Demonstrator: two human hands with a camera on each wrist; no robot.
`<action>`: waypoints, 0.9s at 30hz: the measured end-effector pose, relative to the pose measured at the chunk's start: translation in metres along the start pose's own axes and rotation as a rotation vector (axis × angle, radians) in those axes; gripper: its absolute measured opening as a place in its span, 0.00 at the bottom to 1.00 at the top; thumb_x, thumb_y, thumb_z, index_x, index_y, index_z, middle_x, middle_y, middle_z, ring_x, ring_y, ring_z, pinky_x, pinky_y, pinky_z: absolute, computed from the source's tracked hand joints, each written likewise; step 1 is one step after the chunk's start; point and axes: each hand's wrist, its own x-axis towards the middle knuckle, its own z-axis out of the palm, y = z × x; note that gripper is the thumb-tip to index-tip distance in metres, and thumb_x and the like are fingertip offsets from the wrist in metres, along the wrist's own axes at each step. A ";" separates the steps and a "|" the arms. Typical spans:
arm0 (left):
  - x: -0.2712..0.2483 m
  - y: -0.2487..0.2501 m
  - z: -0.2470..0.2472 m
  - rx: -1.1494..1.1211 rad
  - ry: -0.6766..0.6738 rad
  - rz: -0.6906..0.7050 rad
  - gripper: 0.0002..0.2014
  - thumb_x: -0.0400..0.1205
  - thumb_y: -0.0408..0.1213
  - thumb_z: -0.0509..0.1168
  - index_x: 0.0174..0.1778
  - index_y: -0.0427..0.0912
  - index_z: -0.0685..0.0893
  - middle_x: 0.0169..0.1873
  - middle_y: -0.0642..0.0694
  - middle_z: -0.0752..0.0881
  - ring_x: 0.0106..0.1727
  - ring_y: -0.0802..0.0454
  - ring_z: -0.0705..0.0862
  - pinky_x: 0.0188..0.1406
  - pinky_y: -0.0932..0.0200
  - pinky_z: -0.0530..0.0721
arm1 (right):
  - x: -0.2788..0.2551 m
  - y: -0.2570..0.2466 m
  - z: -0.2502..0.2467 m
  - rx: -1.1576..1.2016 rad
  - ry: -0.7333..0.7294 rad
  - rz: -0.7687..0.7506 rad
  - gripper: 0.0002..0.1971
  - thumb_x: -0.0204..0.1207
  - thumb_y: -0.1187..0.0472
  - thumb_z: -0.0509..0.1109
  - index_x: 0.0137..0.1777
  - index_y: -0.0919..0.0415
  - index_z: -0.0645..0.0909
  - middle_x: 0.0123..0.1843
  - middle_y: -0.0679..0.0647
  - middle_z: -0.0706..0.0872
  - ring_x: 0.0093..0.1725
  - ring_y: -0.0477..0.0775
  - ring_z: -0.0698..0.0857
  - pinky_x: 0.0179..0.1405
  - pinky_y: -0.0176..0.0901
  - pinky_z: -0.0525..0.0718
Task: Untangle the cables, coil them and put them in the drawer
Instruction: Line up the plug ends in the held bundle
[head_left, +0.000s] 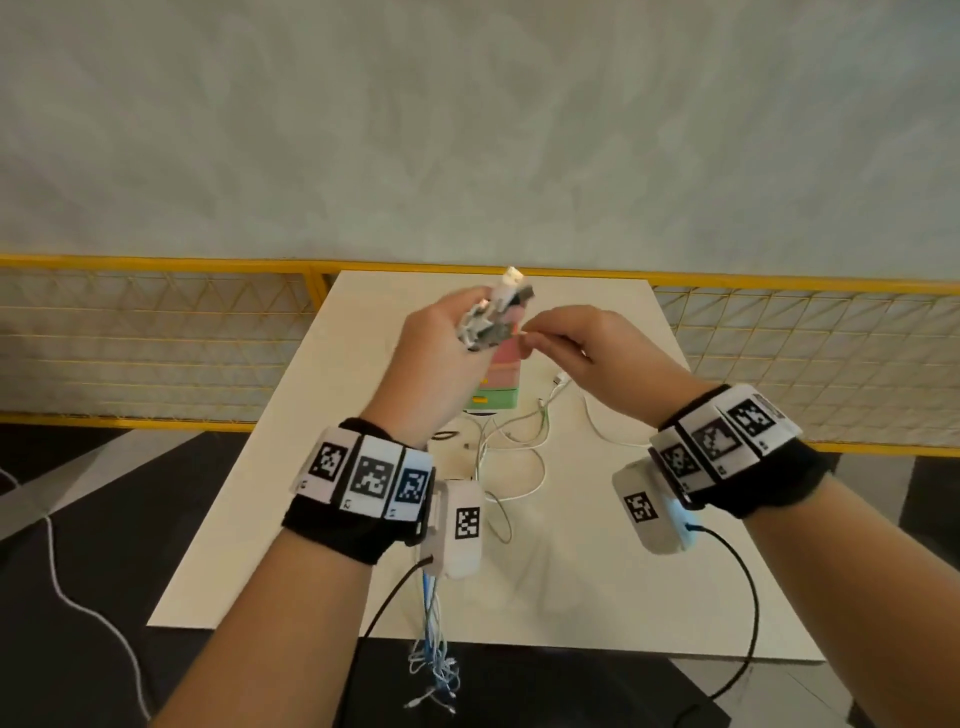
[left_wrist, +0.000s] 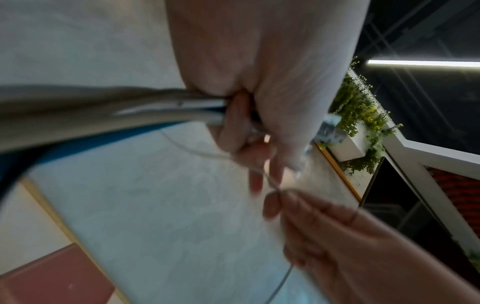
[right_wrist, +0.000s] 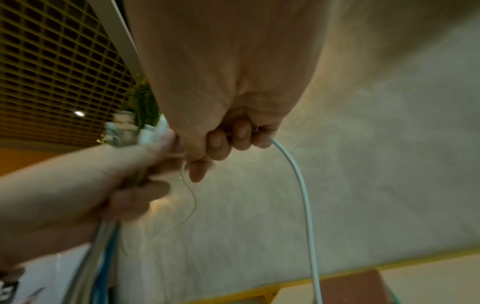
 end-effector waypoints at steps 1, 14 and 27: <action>0.000 -0.001 0.001 0.082 -0.049 -0.021 0.06 0.82 0.42 0.70 0.39 0.54 0.84 0.32 0.58 0.82 0.32 0.71 0.80 0.30 0.76 0.71 | 0.004 -0.004 -0.001 -0.007 0.013 -0.036 0.09 0.83 0.60 0.63 0.46 0.58 0.84 0.33 0.35 0.76 0.36 0.33 0.76 0.38 0.24 0.71; 0.007 -0.030 -0.039 0.118 0.351 -0.166 0.08 0.84 0.43 0.68 0.45 0.43 0.87 0.40 0.46 0.88 0.35 0.56 0.79 0.30 0.64 0.72 | 0.000 0.046 0.013 -0.063 -0.180 0.275 0.14 0.84 0.51 0.57 0.47 0.52 0.83 0.36 0.56 0.83 0.38 0.57 0.82 0.41 0.48 0.79; 0.007 -0.004 0.004 0.251 -0.026 -0.067 0.06 0.83 0.40 0.69 0.49 0.43 0.88 0.36 0.49 0.86 0.39 0.49 0.84 0.32 0.64 0.70 | 0.023 0.007 0.005 -0.023 0.126 -0.050 0.08 0.78 0.58 0.70 0.47 0.59 0.89 0.36 0.52 0.79 0.34 0.49 0.77 0.34 0.32 0.71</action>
